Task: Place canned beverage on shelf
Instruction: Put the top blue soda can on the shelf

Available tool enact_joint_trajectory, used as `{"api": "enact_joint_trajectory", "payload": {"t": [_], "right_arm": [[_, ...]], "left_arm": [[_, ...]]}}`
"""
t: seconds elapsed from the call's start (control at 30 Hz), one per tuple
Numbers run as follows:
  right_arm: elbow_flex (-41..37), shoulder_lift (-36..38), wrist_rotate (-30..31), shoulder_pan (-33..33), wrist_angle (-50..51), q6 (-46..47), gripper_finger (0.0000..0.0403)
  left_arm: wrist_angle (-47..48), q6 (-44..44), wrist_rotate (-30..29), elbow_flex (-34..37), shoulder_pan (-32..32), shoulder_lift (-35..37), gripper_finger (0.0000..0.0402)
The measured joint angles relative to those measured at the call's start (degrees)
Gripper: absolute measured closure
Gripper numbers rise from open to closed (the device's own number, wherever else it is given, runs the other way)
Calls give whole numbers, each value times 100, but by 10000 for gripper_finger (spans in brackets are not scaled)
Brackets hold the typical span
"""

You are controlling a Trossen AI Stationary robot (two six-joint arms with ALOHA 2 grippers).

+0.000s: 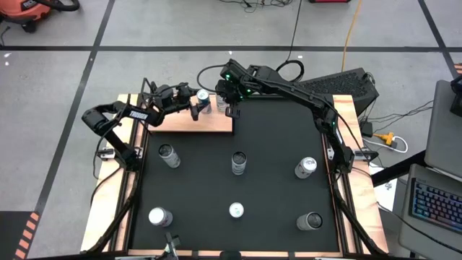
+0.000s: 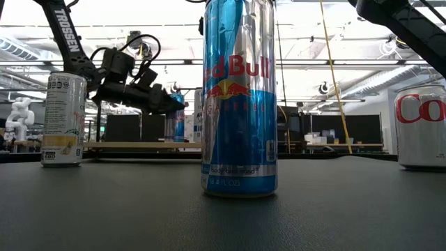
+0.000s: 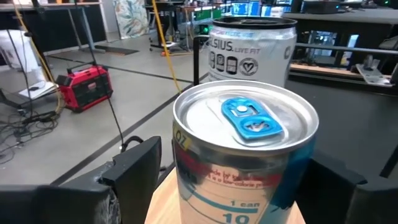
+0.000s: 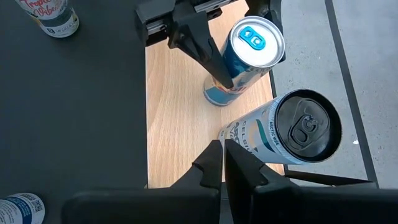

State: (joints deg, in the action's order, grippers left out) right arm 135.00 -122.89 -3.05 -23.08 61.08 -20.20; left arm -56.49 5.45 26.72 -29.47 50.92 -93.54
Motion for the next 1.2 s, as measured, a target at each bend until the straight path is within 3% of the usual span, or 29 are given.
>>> {"api": "enact_joint_trajectory", "payload": {"t": [0.53, 0.97, 1.2], "right_arm": [[-1, 0, -1, 0, 1, -1, 403], [0, 0, -1, 0, 1, -1, 403], [0, 0, 0, 0, 0, -1, 403]], "left_arm": [[-23, 85, 105, 0, 81, 0, 84], [-631, -415, 180, 2, 78, 20, 84], [-658, -667, 182, 4, 87, 674, 84]]}}
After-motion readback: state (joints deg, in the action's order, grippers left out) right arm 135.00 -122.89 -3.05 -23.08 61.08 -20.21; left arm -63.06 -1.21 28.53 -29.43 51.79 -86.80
